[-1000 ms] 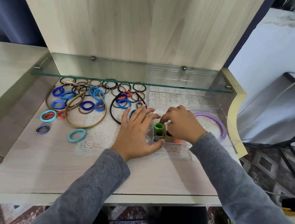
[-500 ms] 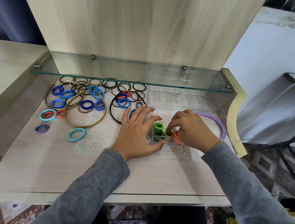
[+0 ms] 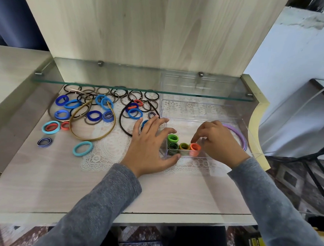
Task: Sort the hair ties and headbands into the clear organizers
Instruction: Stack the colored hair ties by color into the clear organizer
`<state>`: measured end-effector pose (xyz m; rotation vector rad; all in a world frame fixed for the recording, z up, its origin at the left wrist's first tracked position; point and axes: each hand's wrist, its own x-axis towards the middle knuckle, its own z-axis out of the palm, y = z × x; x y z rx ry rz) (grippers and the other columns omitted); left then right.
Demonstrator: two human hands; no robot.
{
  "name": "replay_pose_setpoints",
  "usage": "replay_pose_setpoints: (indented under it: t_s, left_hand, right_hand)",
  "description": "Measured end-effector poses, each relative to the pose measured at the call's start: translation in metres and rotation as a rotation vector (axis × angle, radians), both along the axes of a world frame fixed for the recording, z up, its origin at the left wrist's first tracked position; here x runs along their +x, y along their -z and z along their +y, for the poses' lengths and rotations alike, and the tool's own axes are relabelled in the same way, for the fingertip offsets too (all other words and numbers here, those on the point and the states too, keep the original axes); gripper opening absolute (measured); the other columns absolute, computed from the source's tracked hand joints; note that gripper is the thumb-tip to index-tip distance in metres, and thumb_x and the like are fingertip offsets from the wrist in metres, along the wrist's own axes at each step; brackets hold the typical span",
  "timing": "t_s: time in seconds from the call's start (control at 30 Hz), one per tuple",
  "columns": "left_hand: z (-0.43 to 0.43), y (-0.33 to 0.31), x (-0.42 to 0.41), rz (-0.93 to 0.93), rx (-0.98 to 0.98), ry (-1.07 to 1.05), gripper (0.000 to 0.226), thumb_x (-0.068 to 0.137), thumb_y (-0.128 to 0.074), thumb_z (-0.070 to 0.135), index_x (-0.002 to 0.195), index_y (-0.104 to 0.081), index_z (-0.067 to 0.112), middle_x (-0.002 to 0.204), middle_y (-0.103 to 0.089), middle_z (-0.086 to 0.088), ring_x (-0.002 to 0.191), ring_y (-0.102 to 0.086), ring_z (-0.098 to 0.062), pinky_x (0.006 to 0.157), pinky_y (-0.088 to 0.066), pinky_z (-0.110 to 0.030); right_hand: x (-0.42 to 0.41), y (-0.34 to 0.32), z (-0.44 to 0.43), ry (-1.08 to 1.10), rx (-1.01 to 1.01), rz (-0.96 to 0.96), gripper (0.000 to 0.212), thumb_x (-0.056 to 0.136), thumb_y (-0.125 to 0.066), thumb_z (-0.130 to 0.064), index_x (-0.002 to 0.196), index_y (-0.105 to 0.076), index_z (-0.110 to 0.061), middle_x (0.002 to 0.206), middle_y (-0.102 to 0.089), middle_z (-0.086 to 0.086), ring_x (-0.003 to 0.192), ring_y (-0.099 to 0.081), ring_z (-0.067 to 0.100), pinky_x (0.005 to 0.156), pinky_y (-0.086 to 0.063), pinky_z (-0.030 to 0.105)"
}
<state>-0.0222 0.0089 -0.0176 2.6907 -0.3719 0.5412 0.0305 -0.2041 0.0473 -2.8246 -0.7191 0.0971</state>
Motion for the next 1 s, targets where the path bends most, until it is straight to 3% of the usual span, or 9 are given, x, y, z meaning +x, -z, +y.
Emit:
replay_pose_setpoints:
  t_s: [0.13, 0.33, 0.5, 0.57, 0.77, 1.0]
  left_hand:
    - [0.000, 0.000, 0.001, -0.001, -0.001, 0.006, 0.062, 0.077, -0.050, 0.076, 0.126, -0.054, 0.038, 0.148, -0.041, 0.008, 0.146, -0.027, -0.019, 0.119, -0.010, -0.056]
    - [0.000, 0.000, 0.001, -0.007, -0.002, 0.007, 0.061, 0.077, -0.050, 0.076, 0.125, -0.055, 0.037, 0.147, -0.041, 0.008, 0.146, -0.028, -0.019, 0.119, -0.009, -0.055]
    - [0.000, 0.000, 0.001, 0.003, 0.009, 0.005, 0.062, 0.077, -0.048, 0.077, 0.125, -0.055, 0.038, 0.147, -0.041, 0.008, 0.146, -0.027, -0.018, 0.119, -0.010, -0.056]
    - [0.000, 0.000, 0.001, 0.003, 0.008, 0.006, 0.062, 0.077, -0.049, 0.077, 0.125, -0.055, 0.038, 0.147, -0.041, 0.008, 0.146, -0.027, -0.019, 0.119, -0.009, -0.055]
    - [0.000, 0.000, 0.000, 0.001, 0.010, 0.005, 0.061, 0.077, -0.050, 0.076, 0.125, -0.055, 0.038, 0.147, -0.040, 0.009, 0.146, -0.027, -0.018, 0.120, -0.009, -0.054]
    - [0.001, 0.000, 0.001, 0.001, 0.019, 0.010, 0.062, 0.077, -0.050, 0.076, 0.125, -0.054, 0.038, 0.148, -0.040, 0.009, 0.146, -0.026, -0.018, 0.120, -0.007, -0.052]
  right_hand:
    - [0.000, 0.014, -0.011, -0.006, 0.094, -0.139, 0.033, 0.077, -0.058, 0.002, 0.078, -0.078, -0.025, 0.093, -0.066, -0.006, 0.095, -0.050, 0.025, 0.080, -0.045, 0.043]
    - [-0.001, 0.020, -0.013, -0.044, 0.167, -0.233, 0.042, 0.067, -0.041, -0.004, 0.072, -0.077, -0.024, 0.084, -0.066, -0.006, 0.088, -0.054, 0.025, 0.072, -0.048, 0.043]
    - [0.005, 0.022, -0.015, -0.012, 0.141, -0.159, 0.039, 0.076, -0.055, 0.006, 0.081, -0.076, -0.027, 0.093, -0.065, -0.006, 0.097, -0.050, 0.024, 0.084, -0.044, 0.046]
    - [0.008, 0.022, -0.013, -0.015, 0.125, -0.095, 0.033, 0.079, -0.062, 0.001, 0.084, -0.076, -0.029, 0.096, -0.064, -0.007, 0.098, -0.047, 0.021, 0.086, -0.043, 0.046]
    - [0.011, 0.022, -0.011, -0.115, 0.146, 0.012, 0.014, 0.076, -0.077, -0.017, 0.086, -0.075, -0.025, 0.096, -0.061, -0.006, 0.095, -0.046, 0.021, 0.080, -0.044, 0.041]
    - [0.013, 0.030, -0.014, -0.130, 0.163, -0.050, 0.026, 0.078, -0.074, -0.003, 0.082, -0.075, -0.028, 0.089, -0.055, -0.015, 0.090, -0.047, 0.019, 0.075, -0.046, 0.042]
